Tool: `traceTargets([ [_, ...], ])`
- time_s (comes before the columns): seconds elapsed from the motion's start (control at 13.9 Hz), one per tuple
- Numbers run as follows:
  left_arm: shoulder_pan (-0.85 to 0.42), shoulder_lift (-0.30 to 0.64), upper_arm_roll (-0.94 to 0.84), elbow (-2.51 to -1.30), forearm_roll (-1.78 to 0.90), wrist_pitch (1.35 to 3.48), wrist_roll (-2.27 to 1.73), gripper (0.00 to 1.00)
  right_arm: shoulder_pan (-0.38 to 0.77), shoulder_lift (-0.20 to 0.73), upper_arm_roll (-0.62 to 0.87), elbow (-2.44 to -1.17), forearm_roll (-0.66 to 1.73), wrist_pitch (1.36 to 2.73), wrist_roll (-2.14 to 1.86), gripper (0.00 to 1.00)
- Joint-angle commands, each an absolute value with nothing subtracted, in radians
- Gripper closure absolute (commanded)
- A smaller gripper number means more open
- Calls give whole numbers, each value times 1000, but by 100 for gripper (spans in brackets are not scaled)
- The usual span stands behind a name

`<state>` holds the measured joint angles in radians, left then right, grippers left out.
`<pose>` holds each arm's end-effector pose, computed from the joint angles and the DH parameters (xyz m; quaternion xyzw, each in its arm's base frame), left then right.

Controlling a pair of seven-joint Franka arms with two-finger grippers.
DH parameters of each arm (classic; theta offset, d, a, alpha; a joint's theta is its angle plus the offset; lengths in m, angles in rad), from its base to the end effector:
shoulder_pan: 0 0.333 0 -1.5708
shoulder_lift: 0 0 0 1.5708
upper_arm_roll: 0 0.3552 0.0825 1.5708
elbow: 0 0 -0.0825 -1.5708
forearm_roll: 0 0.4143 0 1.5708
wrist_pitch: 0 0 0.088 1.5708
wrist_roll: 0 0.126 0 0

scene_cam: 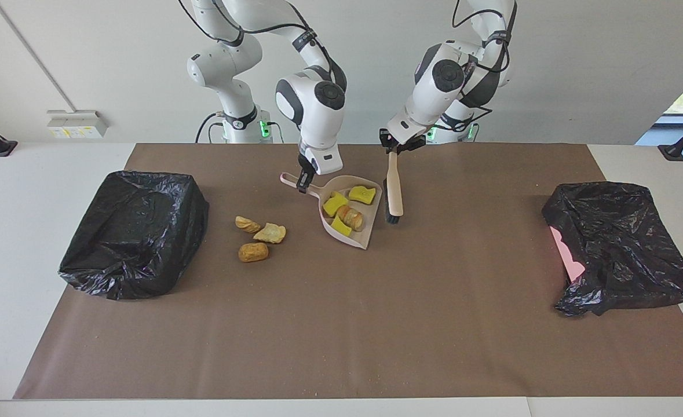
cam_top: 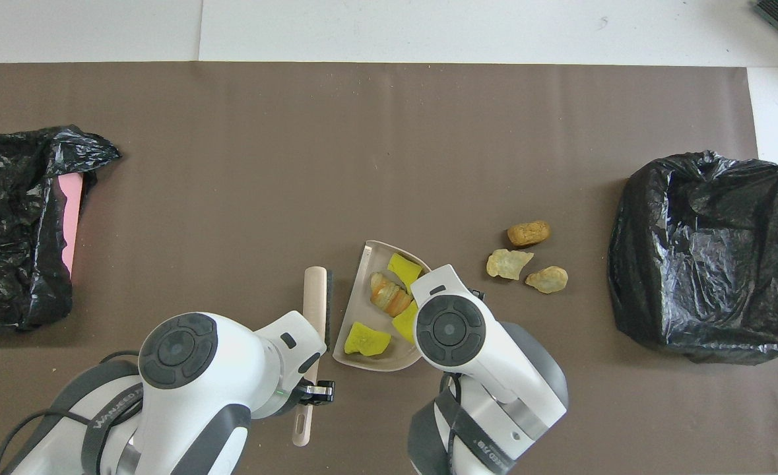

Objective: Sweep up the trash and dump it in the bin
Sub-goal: 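Carry the loaded dustpan to the black bag with the right gripper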

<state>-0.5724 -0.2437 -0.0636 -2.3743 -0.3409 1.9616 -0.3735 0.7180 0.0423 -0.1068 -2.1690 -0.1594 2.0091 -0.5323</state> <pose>0.3513 -0.2943 0.4119 0.9849 -0.0501 -0.1417 0.0855 0.4495 0.3003 0.3628 0.8119 0.5708 -0.0977 0.0745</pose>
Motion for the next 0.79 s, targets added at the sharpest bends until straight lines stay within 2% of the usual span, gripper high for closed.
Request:
traceTargets([
  [0.0, -578, -291, -71, -2405, -302, 1948, -432, 100, 664, -18, -104, -2145, -133, 1910, -594, 100],
  [0.29, -584, -319, -185, -2460, -285, 1967, -579, 100, 539, -112, -109, -2119, -133, 1781, -744, 100],
  [0.43, -589, -340, -247, -2480, -285, 1980, -636, 100, 465, -171, -112, -2108, -133, 1770, -796, 100],
  [0.58, -633, -341, -313, -2499, -285, 2009, -762, 100, 361, -233, -114, -2100, -147, 1753, -840, 100],
  [0.72, -733, -339, -319, -2535, -287, 2090, -862, 100, 243, -267, -115, -2076, -155, 1749, -902, 100],
])
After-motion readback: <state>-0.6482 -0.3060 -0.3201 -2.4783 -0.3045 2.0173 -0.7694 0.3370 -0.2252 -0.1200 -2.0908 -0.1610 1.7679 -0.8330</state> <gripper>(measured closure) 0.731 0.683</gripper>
